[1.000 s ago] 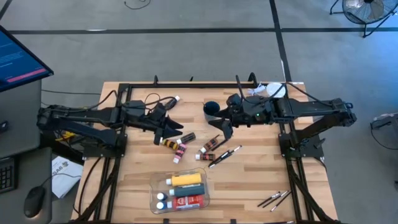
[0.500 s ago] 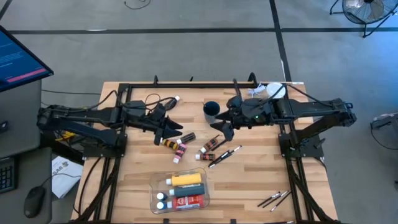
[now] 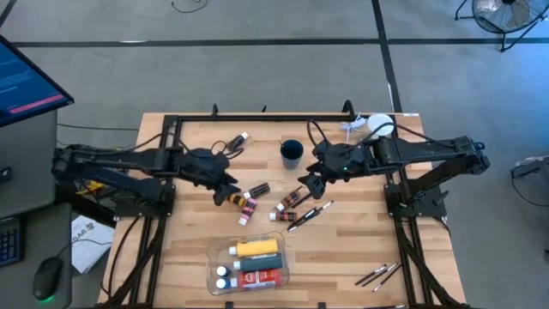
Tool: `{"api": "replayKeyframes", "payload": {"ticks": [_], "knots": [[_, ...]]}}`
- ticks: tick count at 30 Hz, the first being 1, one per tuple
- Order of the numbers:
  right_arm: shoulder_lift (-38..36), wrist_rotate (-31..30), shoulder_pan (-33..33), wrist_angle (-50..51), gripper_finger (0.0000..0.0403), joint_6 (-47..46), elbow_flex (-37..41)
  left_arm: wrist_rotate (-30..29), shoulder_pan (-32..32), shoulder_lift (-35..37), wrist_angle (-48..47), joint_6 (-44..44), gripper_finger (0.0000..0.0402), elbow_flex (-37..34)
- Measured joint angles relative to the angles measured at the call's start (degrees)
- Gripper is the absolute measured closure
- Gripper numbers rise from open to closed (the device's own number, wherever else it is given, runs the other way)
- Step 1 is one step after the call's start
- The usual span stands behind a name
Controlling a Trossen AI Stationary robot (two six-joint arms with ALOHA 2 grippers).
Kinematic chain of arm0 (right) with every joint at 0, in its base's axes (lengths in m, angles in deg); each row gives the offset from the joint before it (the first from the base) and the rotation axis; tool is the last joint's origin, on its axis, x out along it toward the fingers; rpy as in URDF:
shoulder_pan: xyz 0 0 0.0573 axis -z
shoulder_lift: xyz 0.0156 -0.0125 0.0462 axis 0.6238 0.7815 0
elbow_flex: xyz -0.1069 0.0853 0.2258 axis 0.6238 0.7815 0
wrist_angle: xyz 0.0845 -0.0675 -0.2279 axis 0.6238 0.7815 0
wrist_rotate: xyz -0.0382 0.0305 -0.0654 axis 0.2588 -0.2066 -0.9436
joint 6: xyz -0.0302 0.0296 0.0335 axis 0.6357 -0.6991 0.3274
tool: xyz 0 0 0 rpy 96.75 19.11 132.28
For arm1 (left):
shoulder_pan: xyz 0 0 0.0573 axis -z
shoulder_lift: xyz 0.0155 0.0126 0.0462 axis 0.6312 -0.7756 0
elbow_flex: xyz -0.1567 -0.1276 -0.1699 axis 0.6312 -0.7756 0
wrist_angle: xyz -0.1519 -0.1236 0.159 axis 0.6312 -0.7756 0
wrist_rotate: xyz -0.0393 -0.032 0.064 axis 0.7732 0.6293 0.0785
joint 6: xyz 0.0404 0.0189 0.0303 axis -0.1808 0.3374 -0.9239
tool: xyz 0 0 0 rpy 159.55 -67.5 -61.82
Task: Pick & Place Paint Supplies
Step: Put the top small brown paint bottle into the transparent bin
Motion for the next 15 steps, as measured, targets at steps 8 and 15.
{"api": "replayKeyframes", "payload": {"ticks": [8, 15], "knots": [[0.0, 0.0, 0.6, -0.2, 0.0154, 0.3, 0.0, -4.9, 0.0, -8.3, -7.6, -2.6, 0.0234, 0.0], [0.0, 0.0, 1.7, -0.5, 0.0154, 0.0, 0.0, -11.2, 0.0, -18.8, -6.7, -9.5, 0.0234, 0.0]]}}
